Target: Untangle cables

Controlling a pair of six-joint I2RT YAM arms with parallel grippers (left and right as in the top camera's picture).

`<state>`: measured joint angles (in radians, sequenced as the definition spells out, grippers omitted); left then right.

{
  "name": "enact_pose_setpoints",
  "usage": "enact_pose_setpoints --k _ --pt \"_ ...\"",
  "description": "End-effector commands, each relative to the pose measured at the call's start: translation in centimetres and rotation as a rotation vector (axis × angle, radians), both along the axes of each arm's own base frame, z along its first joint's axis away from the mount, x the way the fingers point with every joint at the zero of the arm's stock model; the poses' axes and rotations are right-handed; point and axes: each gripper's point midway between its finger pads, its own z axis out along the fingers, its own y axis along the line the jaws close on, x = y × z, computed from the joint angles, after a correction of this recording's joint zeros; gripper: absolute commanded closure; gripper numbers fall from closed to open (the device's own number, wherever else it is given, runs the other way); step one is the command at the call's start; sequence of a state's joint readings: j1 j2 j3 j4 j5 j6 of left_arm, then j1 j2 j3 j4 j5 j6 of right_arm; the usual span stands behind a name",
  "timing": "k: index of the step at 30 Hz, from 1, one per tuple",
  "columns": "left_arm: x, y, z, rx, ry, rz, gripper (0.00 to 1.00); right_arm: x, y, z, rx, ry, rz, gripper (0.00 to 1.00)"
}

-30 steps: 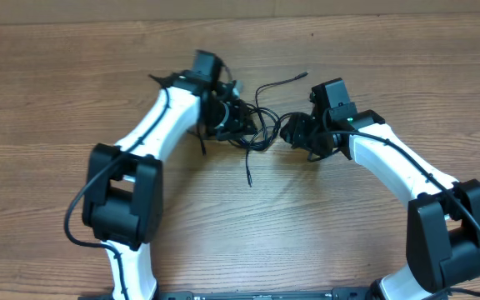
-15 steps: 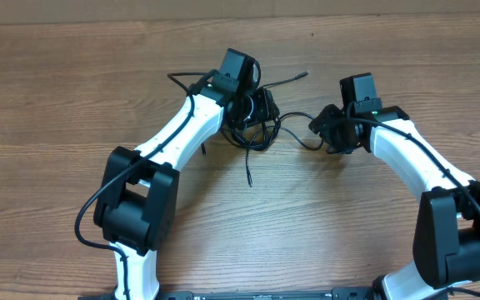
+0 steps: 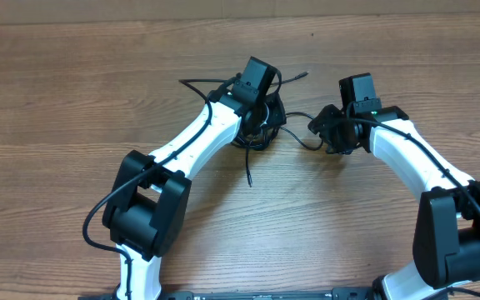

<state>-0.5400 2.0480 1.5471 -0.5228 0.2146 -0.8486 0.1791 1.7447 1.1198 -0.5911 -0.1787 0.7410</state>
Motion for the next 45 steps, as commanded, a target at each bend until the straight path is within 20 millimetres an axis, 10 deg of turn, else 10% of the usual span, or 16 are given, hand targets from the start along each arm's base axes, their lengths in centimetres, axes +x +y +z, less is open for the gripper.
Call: enact_pose_setpoints --k 1,28,30,32,37,45 --pt "1.1 0.5 1.0 0.006 -0.030 0.065 0.57 0.0 0.1 -0.3 0.000 0.005 -0.006 0.48" --pt "0.5 -0.7 -2.1 0.052 -0.040 0.066 0.53 0.0 0.1 -0.3 0.000 0.005 -0.006 0.48" --pt "0.5 -0.8 -2.9 0.047 -0.024 0.079 0.88 0.0 0.1 -0.3 0.000 0.005 -0.006 0.48" --pt "0.7 -1.1 -2.7 0.012 -0.020 0.070 0.96 0.0 0.1 -0.3 -0.003 0.003 0.002 0.48" --pt "1.7 -2.7 2.2 -0.220 -0.041 -0.063 0.96 -0.1 0.5 0.1 0.021 -0.018 0.093 0.77" --pt "-1.1 -1.7 8.8 -0.548 -0.051 -0.445 0.96 0.3 5.1 7.7 0.599 -0.163 0.323 0.55"
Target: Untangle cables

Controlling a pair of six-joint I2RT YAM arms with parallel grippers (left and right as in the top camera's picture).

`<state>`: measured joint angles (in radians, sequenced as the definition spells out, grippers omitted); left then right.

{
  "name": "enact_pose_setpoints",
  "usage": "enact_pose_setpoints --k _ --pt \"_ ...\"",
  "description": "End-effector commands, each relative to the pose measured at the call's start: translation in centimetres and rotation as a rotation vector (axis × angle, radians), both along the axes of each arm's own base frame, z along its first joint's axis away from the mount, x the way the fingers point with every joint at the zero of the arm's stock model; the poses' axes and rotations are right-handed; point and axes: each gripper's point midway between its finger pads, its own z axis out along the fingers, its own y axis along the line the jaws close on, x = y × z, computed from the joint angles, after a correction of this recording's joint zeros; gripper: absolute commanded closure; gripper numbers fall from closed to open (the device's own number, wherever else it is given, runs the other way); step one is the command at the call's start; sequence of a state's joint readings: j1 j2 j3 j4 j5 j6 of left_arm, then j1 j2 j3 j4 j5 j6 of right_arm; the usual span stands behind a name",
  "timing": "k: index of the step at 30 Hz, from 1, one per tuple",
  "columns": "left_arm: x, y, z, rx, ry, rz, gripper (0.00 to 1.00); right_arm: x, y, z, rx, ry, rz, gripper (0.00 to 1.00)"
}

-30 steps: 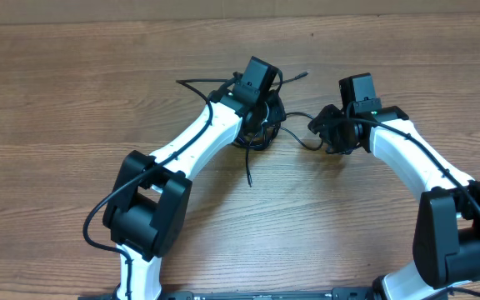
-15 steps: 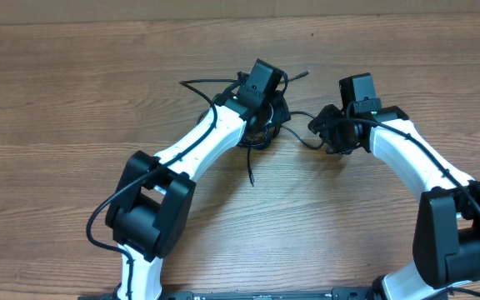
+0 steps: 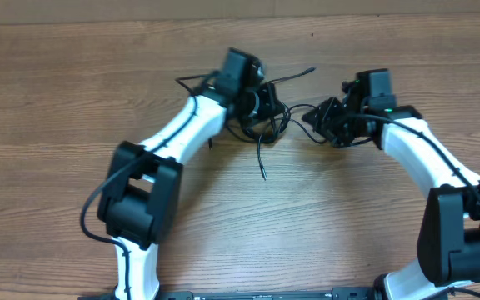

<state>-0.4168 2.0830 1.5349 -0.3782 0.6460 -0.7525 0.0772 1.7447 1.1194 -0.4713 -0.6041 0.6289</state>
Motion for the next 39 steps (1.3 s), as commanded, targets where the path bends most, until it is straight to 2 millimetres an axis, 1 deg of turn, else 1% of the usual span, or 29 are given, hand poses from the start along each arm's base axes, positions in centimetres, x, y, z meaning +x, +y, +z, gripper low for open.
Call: enact_pose_setpoints --k 1,3,6,9,11,14,18,21,27,33,35,39 --pt "-2.5 -0.3 6.5 -0.235 -0.080 -0.253 0.96 -1.2 2.2 3.9 0.255 -0.039 0.138 0.54" --pt "-3.3 0.5 6.4 -0.245 -0.077 -0.295 0.96 -1.3 2.1 3.8 0.254 -0.023 0.129 0.54" --pt "-4.6 1.4 6.0 -0.249 -0.072 -0.355 0.96 -1.7 1.8 2.8 0.214 0.018 0.108 0.54" --pt "-6.1 1.6 5.9 -0.266 -0.077 -0.419 0.96 -2.4 1.8 1.8 0.171 0.067 0.093 0.54" --pt "-6.9 1.8 5.7 -0.260 -0.056 -0.436 0.96 -3.1 2.2 1.5 0.162 0.097 0.101 0.54" --pt "-7.5 2.1 5.4 -0.254 -0.047 -0.455 0.96 -4.0 3.0 1.2 0.157 0.120 0.128 0.54" --pt "-7.9 2.1 5.4 -0.259 -0.035 -0.464 0.96 -5.1 4.2 1.0 0.152 0.152 0.163 0.54" --pt "-7.9 2.2 5.5 -0.261 -0.035 -0.462 0.96 -6.2 5.1 0.7 0.138 0.181 0.192 0.54" --pt "-7.7 2.4 5.5 -0.262 -0.035 -0.456 0.96 -7.7 5.6 -1.2 -0.002 0.224 0.203 0.54" --pt "-7.9 2.4 5.6 -0.272 -0.027 -0.458 0.96 -8.2 6.4 -1.9 -0.073 0.211 0.229 0.54" --pt "-8.1 2.3 6.1 -0.300 -0.028 -0.466 0.96 -8.1 6.5 -2.0 -0.093 0.197 0.232 0.54" --pt "-8.7 2.2 6.9 -0.358 -0.029 -0.493 0.96 -7.4 6.1 -2.5 -0.154 0.162 0.213 0.54"
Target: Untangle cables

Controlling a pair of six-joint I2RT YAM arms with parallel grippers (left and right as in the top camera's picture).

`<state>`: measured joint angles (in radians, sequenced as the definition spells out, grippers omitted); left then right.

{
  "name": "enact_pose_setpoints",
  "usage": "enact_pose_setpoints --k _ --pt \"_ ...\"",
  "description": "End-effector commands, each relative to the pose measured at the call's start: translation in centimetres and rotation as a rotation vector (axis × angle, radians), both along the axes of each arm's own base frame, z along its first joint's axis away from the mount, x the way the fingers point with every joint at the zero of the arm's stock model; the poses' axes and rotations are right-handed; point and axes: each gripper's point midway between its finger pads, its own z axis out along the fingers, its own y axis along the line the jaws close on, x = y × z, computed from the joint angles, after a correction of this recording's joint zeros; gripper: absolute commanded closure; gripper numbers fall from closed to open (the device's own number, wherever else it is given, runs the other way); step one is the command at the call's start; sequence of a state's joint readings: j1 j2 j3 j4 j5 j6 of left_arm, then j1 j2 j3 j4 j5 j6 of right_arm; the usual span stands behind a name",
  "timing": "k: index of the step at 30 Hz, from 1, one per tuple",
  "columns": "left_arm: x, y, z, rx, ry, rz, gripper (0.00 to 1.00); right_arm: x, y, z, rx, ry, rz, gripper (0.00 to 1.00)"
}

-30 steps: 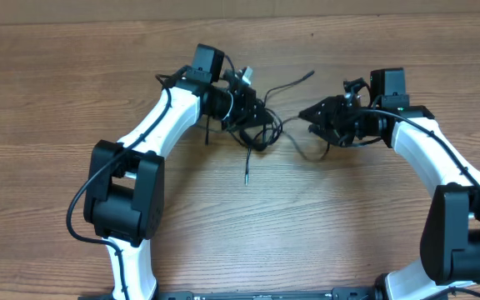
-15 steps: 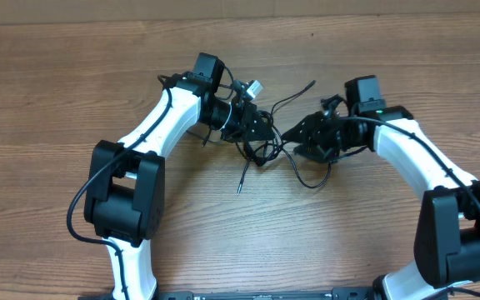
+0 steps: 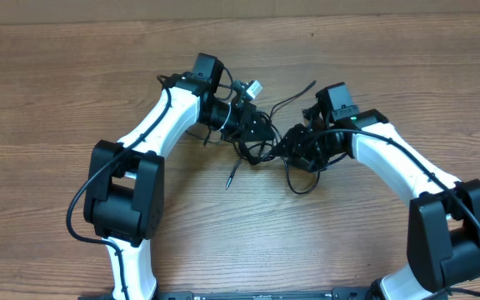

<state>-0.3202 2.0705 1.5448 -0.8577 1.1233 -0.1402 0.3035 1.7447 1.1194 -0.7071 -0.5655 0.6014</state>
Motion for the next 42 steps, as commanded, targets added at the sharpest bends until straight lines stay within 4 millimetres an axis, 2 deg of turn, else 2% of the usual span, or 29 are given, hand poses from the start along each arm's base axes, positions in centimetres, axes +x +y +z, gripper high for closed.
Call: enact_pose_setpoints --k 1,8,19,25,28,33,39,42 --pt "-0.4 -0.4 3.9 -0.118 -0.065 -0.039 0.96 0.9 -0.6 -0.1 -0.069 -0.063 -0.009 0.54" --pt "-1.1 -0.1 3.9 -0.116 -0.021 -0.042 0.96 0.9 -0.7 -0.1 -0.070 -0.062 -0.009 0.55" --pt "-2.7 -0.3 5.9 -0.216 0.087 -0.057 0.96 0.3 -1.1 -0.6 -0.097 -0.034 -0.012 0.59" --pt "-3.0 -0.4 7.0 -0.276 0.127 -0.061 0.96 -0.6 -2.8 -1.6 -0.196 0.004 -0.031 0.67" --pt "-3.3 -0.4 7.6 -0.305 0.150 -0.062 0.96 -1.0 -3.4 -1.9 -0.231 0.021 -0.035 0.68" --pt "-4.1 -0.2 8.5 -0.362 0.148 -0.075 0.96 -1.0 -4.8 -2.4 -0.316 0.018 -0.051 0.73" --pt "-4.9 0.1 8.7 -0.365 0.162 -0.074 0.96 -0.9 -5.9 -2.8 -0.379 0.013 -0.063 0.75" --pt "-5.2 0.2 9.6 -0.415 0.157 -0.071 0.96 -1.1 -6.4 -2.9 -0.407 0.017 -0.067 0.75"
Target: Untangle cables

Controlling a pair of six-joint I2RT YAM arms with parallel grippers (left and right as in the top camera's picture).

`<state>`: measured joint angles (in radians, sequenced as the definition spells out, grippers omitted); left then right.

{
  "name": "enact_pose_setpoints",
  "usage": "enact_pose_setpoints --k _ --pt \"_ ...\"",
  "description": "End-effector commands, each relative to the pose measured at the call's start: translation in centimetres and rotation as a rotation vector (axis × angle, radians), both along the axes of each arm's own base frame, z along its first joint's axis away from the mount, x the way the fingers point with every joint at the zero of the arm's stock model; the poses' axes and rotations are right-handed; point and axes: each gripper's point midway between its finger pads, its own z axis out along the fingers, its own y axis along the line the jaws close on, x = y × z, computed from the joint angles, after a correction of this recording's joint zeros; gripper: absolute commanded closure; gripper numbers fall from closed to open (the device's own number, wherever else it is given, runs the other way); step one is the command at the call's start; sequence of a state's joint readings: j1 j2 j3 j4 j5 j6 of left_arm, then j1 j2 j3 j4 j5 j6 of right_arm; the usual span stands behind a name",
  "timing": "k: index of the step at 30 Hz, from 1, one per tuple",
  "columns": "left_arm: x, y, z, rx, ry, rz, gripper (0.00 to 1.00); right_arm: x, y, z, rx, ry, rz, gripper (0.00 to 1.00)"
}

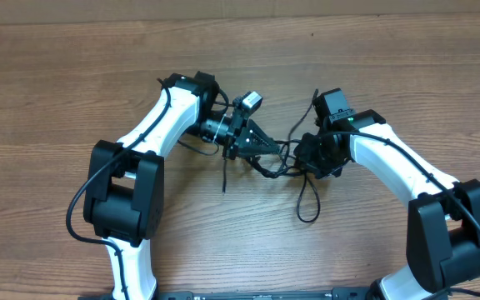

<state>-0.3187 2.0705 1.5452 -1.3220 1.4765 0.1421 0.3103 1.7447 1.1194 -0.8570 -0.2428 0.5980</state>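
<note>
Thin black cables (275, 163) lie knotted on the wooden table between my two grippers. My left gripper (264, 147) points right, its fingers closed to a point on the left side of the tangle. The right gripper (306, 155) points left and is shut on the tangle's right side, a hand's width away. One loose end (224, 178) trails toward the front below the left gripper. A cable loop (307, 207) hangs down under the right gripper. Another end (313, 97) sticks up behind the right wrist.
The wooden table (57, 100) stretches on all sides of the tangle. A cardboard-coloured edge (240, 8) runs along the back. Both arm bases (127, 208) stand at the front left and front right.
The left wrist has turned so its fingers point right, and the knot is drawn thinner between the grippers. The loop now hangs lower under the right gripper.
At first the left gripper was over a dense bundle with the right gripper off to its right, one strand between them. Then both had shifted slightly with the bundle. Later the right gripper sat close against the bundle. Now the tangle is stretched between them.
</note>
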Motion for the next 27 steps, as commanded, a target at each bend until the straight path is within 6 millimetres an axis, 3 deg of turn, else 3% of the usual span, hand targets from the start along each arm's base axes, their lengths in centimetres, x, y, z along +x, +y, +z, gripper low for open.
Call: enact_pose_setpoints --k 1,9,17,27 --pt "0.1 0.1 3.9 -0.145 -0.117 0.028 0.96 0.1 -1.1 0.0 -0.072 -0.023 -0.002 0.76" --pt "-0.1 0.7 4.1 -0.131 -0.077 0.046 0.96 -0.5 -2.3 -0.3 -0.136 -0.002 -0.007 0.76" --pt "0.0 2.9 4.8 -0.130 -0.091 0.107 0.96 -0.4 -2.7 -0.3 -0.160 -0.007 -0.011 0.77" --pt "0.2 3.2 4.9 -0.134 -0.108 0.115 0.96 -0.4 -2.7 -0.3 -0.161 -0.005 -0.013 0.78"
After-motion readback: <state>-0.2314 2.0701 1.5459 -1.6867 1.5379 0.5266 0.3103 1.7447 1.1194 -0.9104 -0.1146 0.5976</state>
